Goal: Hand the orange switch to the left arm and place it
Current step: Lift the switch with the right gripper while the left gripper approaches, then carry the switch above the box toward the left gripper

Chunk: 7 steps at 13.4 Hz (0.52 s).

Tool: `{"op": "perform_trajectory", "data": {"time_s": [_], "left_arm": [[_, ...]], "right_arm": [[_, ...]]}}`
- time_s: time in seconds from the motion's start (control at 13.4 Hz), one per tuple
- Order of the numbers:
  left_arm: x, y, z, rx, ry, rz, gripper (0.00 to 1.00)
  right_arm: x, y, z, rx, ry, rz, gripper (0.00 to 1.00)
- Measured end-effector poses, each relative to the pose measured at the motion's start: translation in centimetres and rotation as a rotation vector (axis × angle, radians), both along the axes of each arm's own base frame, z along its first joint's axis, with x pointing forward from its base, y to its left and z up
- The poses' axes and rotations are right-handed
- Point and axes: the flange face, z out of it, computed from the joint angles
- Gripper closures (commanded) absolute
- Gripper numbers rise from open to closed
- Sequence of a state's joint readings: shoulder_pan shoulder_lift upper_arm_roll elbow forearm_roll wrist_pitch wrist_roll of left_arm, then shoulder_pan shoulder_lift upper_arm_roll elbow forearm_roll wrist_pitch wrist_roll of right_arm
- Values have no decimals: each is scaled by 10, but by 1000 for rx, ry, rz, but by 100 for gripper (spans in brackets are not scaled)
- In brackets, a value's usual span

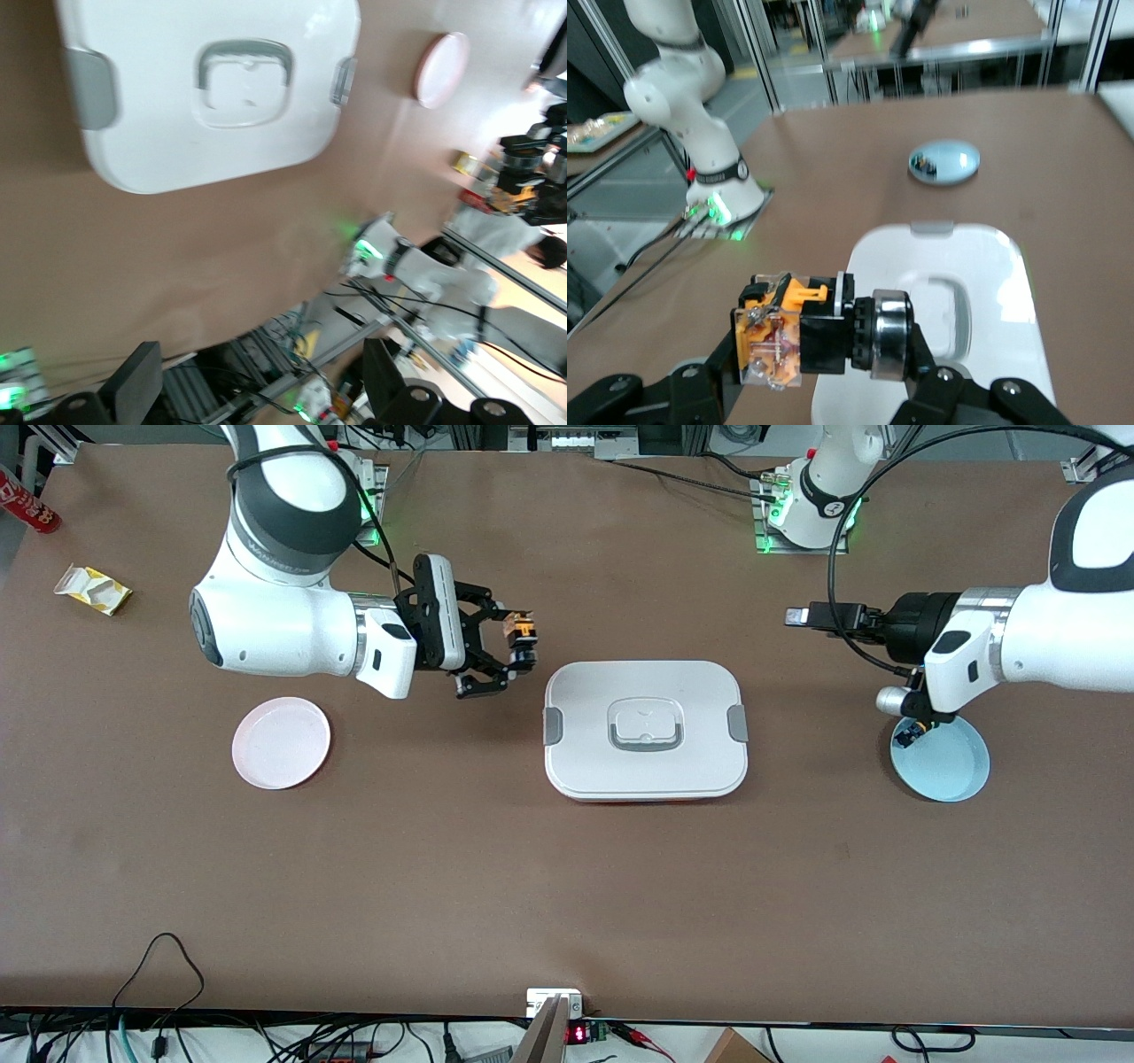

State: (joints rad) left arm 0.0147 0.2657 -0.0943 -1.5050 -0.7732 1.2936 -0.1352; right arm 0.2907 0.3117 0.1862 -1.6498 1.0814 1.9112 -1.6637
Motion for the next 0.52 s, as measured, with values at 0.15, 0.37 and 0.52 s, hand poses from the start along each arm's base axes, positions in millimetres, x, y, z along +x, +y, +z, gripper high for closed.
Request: {"op": "perform_trajectory", "data": {"time_s": [0.15,0.37,0.52], "left_arm": [[-1,-16,-16,-103,37,-5,0],[-8,-24,-30,-252,-29,-25,0],[-15,-31,-39,-415,-43,49,0]], "right_arm": [[3,5,-8,155,-14,-10,98],[4,15,-19,308,-35,-30,98],[2,25,-27,372,-36,-45,98]]}}
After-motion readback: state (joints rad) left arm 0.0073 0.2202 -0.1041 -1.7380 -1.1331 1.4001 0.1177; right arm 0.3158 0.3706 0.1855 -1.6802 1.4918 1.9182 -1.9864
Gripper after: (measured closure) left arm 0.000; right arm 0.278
